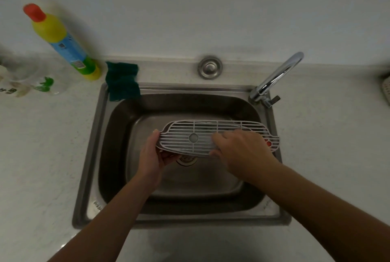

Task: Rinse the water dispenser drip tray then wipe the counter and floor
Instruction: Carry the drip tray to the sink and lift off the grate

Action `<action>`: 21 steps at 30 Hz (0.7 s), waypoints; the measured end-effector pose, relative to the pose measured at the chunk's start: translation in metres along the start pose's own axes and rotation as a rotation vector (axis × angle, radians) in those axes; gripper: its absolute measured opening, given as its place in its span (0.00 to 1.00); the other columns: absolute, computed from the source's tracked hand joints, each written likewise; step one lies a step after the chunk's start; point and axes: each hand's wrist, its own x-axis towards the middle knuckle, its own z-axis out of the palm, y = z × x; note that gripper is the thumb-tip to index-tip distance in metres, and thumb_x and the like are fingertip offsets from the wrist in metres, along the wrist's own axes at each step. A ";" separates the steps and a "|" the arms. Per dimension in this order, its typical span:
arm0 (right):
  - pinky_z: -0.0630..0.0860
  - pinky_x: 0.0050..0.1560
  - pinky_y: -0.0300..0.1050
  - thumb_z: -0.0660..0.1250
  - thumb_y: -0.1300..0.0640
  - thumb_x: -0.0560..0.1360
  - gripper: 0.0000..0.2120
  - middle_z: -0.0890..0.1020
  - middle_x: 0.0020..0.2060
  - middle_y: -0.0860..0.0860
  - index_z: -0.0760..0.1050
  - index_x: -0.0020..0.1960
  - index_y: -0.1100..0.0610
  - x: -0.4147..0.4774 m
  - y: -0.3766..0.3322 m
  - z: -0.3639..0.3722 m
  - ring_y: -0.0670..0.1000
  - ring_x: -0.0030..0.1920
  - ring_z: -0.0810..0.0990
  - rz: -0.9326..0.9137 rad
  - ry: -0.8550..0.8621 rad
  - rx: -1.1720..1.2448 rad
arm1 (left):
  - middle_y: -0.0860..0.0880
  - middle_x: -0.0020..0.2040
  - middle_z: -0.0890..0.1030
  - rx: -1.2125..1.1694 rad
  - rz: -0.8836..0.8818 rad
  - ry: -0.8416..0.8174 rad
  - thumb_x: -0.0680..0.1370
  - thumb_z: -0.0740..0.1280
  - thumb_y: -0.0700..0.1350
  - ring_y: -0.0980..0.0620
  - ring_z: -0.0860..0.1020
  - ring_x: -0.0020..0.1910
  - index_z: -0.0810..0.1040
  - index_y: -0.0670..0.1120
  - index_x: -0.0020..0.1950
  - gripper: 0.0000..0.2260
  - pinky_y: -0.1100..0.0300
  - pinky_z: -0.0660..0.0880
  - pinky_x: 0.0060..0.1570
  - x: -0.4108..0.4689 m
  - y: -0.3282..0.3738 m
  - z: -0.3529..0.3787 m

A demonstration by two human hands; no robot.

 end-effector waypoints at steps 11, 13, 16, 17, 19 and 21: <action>0.77 0.36 0.43 0.62 0.41 0.81 0.09 0.76 0.35 0.42 0.72 0.50 0.46 -0.081 0.124 0.034 0.41 0.33 0.75 0.432 0.053 0.146 | 0.43 0.55 0.86 -0.048 0.050 0.203 0.81 0.64 0.59 0.43 0.87 0.51 0.80 0.51 0.61 0.16 0.50 0.84 0.41 -0.024 -0.009 0.013; 0.70 0.31 0.40 0.62 0.40 0.81 0.10 0.74 0.33 0.41 0.71 0.47 0.45 -0.093 0.145 0.059 0.40 0.31 0.73 0.507 0.064 0.119 | 0.42 0.58 0.83 -0.052 0.052 0.228 0.82 0.64 0.59 0.42 0.84 0.55 0.79 0.52 0.61 0.15 0.49 0.84 0.42 -0.030 -0.008 0.015; 0.60 0.25 0.37 0.63 0.40 0.81 0.12 0.70 0.29 0.40 0.67 0.42 0.44 -0.107 0.163 0.088 0.39 0.26 0.69 0.581 0.083 0.065 | 0.42 0.60 0.81 -0.033 0.089 0.245 0.81 0.64 0.59 0.41 0.82 0.58 0.80 0.52 0.59 0.14 0.50 0.84 0.41 -0.037 -0.006 0.016; 0.58 0.24 0.36 0.61 0.39 0.81 0.13 0.68 0.27 0.40 0.65 0.41 0.44 -0.111 0.166 0.095 0.39 0.25 0.67 0.606 0.083 0.042 | 0.41 0.60 0.81 -0.017 0.104 0.254 0.80 0.64 0.59 0.41 0.82 0.58 0.80 0.52 0.59 0.15 0.51 0.84 0.41 -0.040 -0.005 0.016; 0.57 0.23 0.35 0.59 0.38 0.81 0.14 0.67 0.26 0.40 0.62 0.41 0.44 -0.117 0.169 0.107 0.39 0.22 0.66 0.630 0.096 0.022 | 0.41 0.60 0.81 0.011 0.136 0.267 0.80 0.65 0.60 0.40 0.82 0.58 0.80 0.51 0.60 0.16 0.52 0.84 0.40 -0.044 -0.003 0.017; 0.58 0.21 0.36 0.58 0.38 0.80 0.14 0.69 0.25 0.41 0.60 0.42 0.44 -0.121 0.171 0.116 0.40 0.22 0.68 0.638 0.114 0.035 | 0.41 0.59 0.80 0.050 0.183 0.267 0.78 0.65 0.60 0.41 0.82 0.57 0.80 0.50 0.60 0.18 0.53 0.84 0.41 -0.047 0.000 0.018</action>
